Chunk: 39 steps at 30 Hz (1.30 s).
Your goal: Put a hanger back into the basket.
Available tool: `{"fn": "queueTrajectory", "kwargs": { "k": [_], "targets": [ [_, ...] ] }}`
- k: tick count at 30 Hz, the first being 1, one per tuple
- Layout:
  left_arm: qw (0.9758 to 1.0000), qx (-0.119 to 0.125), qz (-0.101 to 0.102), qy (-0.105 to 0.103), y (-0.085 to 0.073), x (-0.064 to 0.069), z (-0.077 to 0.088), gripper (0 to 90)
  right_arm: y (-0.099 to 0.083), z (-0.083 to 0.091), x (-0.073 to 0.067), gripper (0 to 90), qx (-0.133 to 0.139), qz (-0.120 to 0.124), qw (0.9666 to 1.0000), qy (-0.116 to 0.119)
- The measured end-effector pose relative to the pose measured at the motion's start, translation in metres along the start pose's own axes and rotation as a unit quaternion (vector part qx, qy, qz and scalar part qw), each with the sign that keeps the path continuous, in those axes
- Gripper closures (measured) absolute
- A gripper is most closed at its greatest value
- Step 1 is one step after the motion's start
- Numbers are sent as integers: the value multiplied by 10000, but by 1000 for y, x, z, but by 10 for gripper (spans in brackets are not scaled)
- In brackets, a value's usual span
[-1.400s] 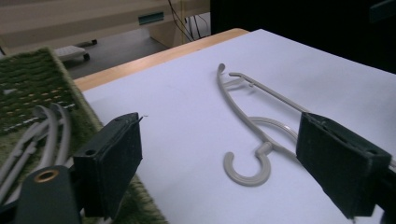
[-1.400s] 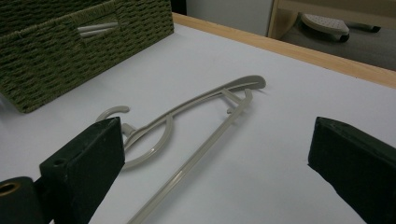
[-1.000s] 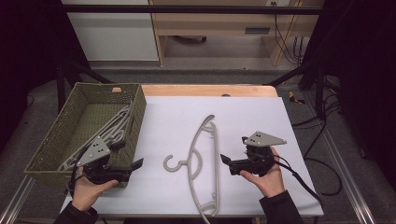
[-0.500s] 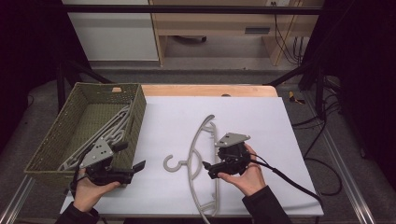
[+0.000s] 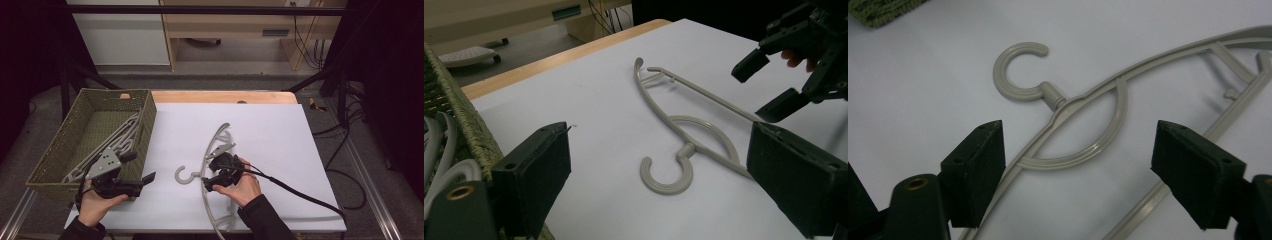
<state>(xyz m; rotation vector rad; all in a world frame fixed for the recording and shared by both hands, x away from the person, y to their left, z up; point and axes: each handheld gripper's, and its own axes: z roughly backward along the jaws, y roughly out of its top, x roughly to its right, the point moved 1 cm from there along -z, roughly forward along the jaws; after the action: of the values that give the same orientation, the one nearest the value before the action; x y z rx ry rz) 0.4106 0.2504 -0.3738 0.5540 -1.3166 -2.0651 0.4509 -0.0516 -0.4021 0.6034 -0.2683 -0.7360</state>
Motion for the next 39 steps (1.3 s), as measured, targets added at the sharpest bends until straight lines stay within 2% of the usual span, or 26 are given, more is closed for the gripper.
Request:
{"fn": "queueTrajectory", "kwargs": {
  "k": [4, 5, 6, 8, 10, 13, 21, 27, 30, 36, 39],
  "targets": [
    [10000, 2, -15, -18, 0, 0, 0, 98, 2, -11, -4, 264, -154, 22, 9999, 35],
    [10000, 18, -27, -15, 0, -1, 1, 96, 2, -19, -8, 276, -259, -21, 9997, 36],
    [10000, 32, -17, -31, 0, -1, 1, 93, 2, -22, -8, 280, -274, 41, 9996, 82],
    [10000, 42, -13, -46, 0, -2, 2, 85, 2, -25, -9, 289, -303, -43, 9995, 103],
    [10000, 64, -4, -77, 0, -4, 3, 79, 1, -34, -10, 308, -377, -120, 9991, 126],
    [10000, 24, 8, -70, -1, -5, 2, 68, 0, -41, -10, 336, -458, -128, 9987, 171],
    [10000, 3, 37, -65, 0, -5, 4, 62, -4, -58, -13, 467, -667, -141, 9973, 272],
    [10000, -30, 45, -82, 0, -5, 3, 59, -6, -67, -12, 536, -760, -149, 9968, 209],
    [9999, -37, 40, -86, 0, -5, 3, 59, -6, -71, -13, 562, -784, -192, 9964, 255],
    [9999, -78, 26, -109, -1, -4, 2, 62, -4, -75, -17, 579, -916, -128, 9957, 76],
    [9999, -83, 21, -107, -1, -4, 2, 63, -4, -75, -16, 592, -912, -188, 9956, 100]
  ]
}}
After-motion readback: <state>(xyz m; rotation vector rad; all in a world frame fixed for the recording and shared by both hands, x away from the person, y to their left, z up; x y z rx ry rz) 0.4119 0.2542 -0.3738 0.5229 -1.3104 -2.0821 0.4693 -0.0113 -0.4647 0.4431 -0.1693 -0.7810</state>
